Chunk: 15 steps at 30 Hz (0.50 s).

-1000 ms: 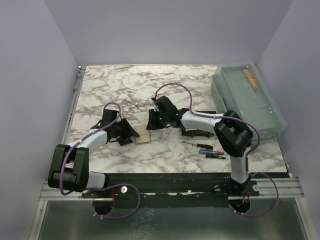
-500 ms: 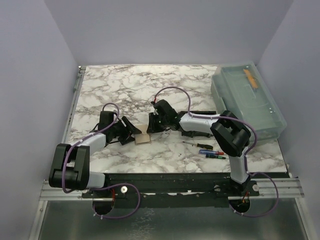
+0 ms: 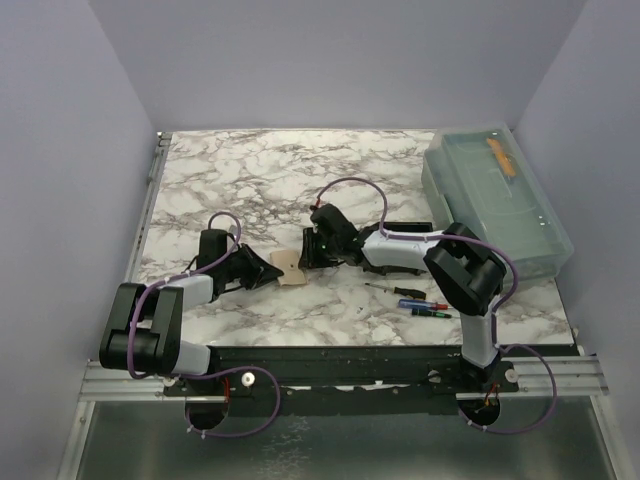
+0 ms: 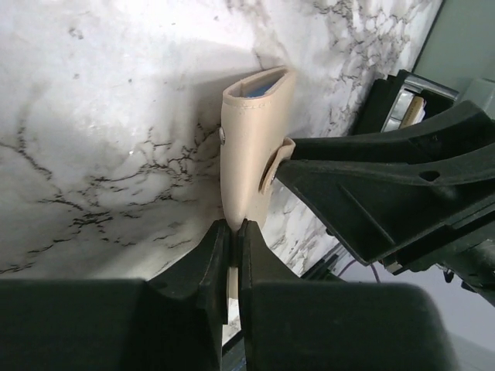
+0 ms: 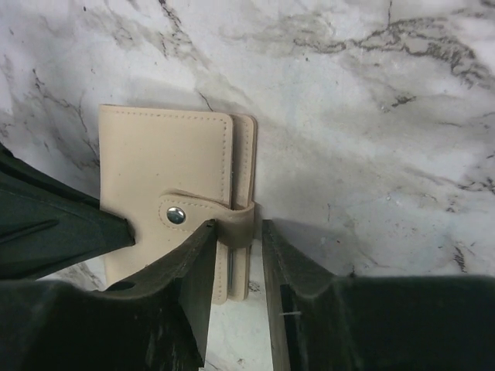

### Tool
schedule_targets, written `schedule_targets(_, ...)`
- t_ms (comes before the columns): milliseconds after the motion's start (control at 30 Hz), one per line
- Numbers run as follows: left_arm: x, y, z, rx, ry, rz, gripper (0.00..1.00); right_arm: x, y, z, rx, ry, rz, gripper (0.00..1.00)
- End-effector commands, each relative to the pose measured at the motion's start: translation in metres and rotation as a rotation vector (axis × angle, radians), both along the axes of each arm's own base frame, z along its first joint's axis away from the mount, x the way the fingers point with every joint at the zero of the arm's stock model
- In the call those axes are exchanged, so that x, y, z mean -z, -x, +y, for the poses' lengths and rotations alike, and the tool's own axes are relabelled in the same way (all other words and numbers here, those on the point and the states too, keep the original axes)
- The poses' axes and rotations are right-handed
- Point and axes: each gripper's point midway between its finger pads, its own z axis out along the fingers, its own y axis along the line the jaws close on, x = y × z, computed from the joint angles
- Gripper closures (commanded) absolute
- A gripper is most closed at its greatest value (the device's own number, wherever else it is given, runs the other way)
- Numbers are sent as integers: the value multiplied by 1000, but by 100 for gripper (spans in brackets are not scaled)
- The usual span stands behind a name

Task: Put the credit cards into the card holder
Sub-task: Open the card holder at the center of the board.

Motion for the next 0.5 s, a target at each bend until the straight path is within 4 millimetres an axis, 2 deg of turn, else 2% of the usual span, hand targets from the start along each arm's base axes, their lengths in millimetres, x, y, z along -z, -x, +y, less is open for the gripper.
schedule_targets(0,-25,-13,-6,35,32,-116,96,-1,-1,-19,9,232,-90,59)
schedule_targets(67,-26,-13,-6,38,24,-123,100,-5,3,-15,-24,309,-134,46)
schedule_targets(167,-23,-11,-5,44,9,-120,100,-7,8,-7,-48,391,-186,36)
schedule_targets(367,-26,-11,-5,50,2,-128,100,-5,5,11,-87,414,-233,35)
schedule_targets(467,-27,-11,-4,50,-1,-127,100,2,-2,11,-61,448,-242,37)
